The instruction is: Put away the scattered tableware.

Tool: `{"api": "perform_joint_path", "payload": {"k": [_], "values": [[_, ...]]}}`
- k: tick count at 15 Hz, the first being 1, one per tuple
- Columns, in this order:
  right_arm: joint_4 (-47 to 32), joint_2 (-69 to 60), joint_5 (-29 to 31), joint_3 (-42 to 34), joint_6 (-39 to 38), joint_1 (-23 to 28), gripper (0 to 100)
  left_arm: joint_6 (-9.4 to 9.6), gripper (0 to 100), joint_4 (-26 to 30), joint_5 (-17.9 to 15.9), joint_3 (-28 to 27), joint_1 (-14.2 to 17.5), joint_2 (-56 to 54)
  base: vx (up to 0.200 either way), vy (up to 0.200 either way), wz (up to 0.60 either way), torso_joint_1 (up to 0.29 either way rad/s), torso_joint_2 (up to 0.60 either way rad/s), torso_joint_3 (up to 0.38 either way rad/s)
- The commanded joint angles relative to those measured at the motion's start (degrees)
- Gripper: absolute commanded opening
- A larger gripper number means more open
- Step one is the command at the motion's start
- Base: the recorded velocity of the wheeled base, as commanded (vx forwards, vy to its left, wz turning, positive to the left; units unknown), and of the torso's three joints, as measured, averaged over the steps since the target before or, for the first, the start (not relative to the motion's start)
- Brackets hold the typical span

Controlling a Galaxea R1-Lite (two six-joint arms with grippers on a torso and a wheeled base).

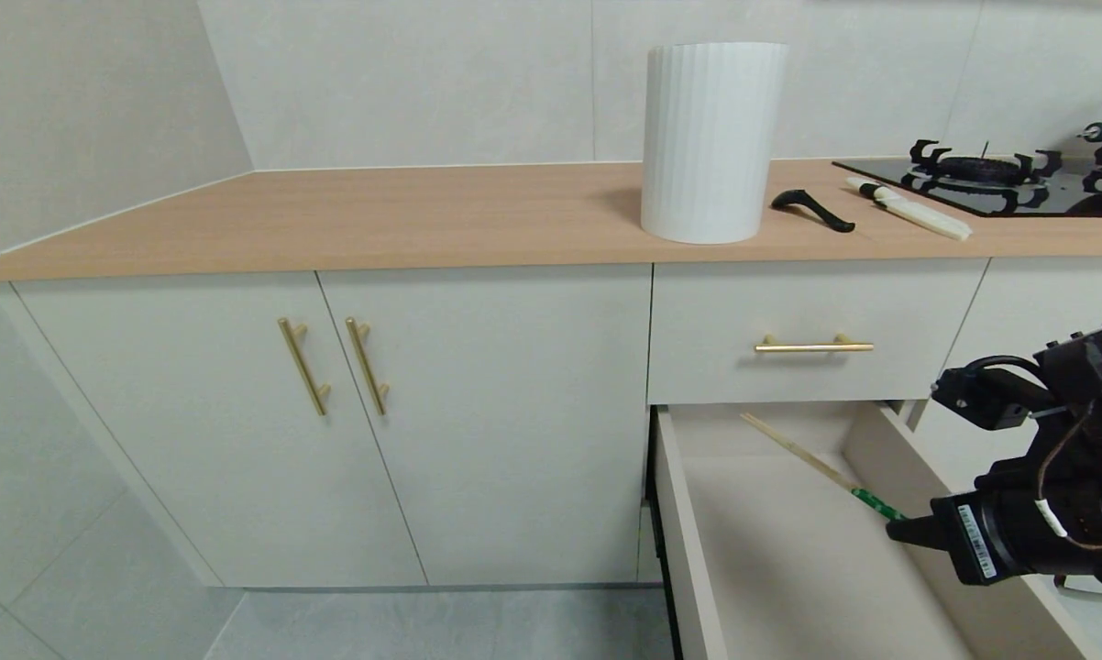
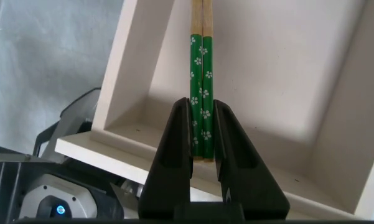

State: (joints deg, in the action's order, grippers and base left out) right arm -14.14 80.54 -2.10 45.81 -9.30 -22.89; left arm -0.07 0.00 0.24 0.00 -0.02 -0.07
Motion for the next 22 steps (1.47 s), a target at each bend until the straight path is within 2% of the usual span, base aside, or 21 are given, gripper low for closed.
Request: {"api": "perform_joint_path", "payload": {"k": [1,6,8,9,14,22], "values": [[0.08,1.28,-0.01,0.15,-0.01,-0.13,0,-0.01,100,0.0,0.02,0.0,0.02,0.07,0.0,0.0,0.0,0.0,0.0,0.0],[5.7,15.96,0.6,0.51,-0.98,-0.4,0,-0.01,100,0.0,0.02,0.0,-0.06,0.07,0.0,0.0,0.0,0.0,0.0,0.0],[10.98,24.31,0.69,0.77,-4.32,-0.4,0,-0.01,100,0.0,0.02,0.0,-0.06,0.07,0.0,0.0,0.0,0.0,0.0,0.0],[16.51,29.32,0.78,0.51,-6.08,-0.4,0,-0.01,100,0.0,0.02,0.0,0.02,0.07,0.0,0.0,0.0,0.0,0.0,0.0],[26.89,43.47,7.28,2.53,-8.72,-0.4,0,-0.01,100,0.0,0.02,0.0,0.02,0.07,0.0,0.0,0.0,0.0,0.0,0.0],[29.26,53.49,13.43,5.87,-9.24,-0.92,0,-0.01,100,0.0,0.02,0.0,-0.06,0.07,0.0,0.0,0.0,0.0,0.0,0.0]]}}
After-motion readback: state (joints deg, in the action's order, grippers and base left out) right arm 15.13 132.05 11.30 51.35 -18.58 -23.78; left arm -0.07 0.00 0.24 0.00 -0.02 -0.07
